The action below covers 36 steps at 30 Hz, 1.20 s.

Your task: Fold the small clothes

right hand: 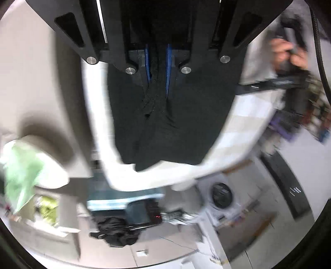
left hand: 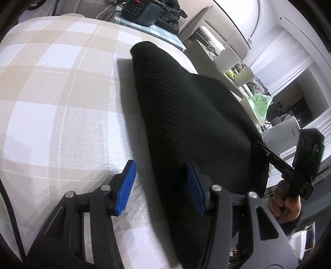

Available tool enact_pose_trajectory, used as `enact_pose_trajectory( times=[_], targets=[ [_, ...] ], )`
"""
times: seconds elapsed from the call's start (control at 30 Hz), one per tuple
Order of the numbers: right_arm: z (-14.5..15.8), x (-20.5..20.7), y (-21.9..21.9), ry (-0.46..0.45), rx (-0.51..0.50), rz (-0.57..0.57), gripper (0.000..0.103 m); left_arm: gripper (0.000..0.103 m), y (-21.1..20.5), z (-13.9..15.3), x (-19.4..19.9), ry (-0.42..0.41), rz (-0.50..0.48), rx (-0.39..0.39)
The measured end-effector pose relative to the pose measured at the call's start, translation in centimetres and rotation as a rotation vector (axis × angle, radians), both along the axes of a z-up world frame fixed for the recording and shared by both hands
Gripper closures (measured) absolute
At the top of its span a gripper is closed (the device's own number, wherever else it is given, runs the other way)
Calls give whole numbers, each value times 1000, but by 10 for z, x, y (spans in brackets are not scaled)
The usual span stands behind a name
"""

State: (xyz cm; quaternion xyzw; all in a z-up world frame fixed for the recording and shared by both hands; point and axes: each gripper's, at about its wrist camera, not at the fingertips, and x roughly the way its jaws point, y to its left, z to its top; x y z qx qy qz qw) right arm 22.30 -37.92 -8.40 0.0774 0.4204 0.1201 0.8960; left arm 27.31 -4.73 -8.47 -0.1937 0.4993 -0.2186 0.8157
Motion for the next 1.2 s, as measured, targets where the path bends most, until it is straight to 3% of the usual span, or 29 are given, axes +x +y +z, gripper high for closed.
enact_pose_trajectory(
  times=[0.07,0.13,0.2,0.3,0.4,0.57,0.63,0.67,0.7,0.8,0.87,1.0,1.2],
  targets=[
    [-20,9,-13,75,-17,-60,91,56,-5,-3,2,5,-9,8],
    [-41,16,-22,129,27,-63,88,56,-10,-5,2,17,-18,5],
    [-52,16,-30,151,86,-73,73,56,-12,-3,0,13,-23,15],
    [-47,-1,-42,127,130,-94,65,56,-17,-3,0,12,-33,8],
    [-50,-21,-47,106,133,-95,70,56,-26,-3,4,11,-34,11],
    [-55,-37,-44,128,95,-86,72,56,-47,5,0,-61,-81,54],
    [-47,-34,-39,98,78,-69,65,56,-53,4,3,-66,-73,91],
    [-44,-29,-39,88,88,-68,56,56,-56,1,6,-65,-68,109],
    [-44,-24,-38,82,88,-78,55,56,-57,-3,9,-52,-62,118],
    [-53,-11,-40,100,98,-112,56,56,-50,-14,15,-21,-15,57],
    [-61,0,-37,124,114,-110,56,67,-46,-18,16,-25,-2,20],
    [-68,7,-31,150,122,-72,72,79,-43,-17,14,-47,-26,14],
    [-70,6,-4,154,134,-23,75,82,-13,-13,5,-71,38,48]
  ],
)
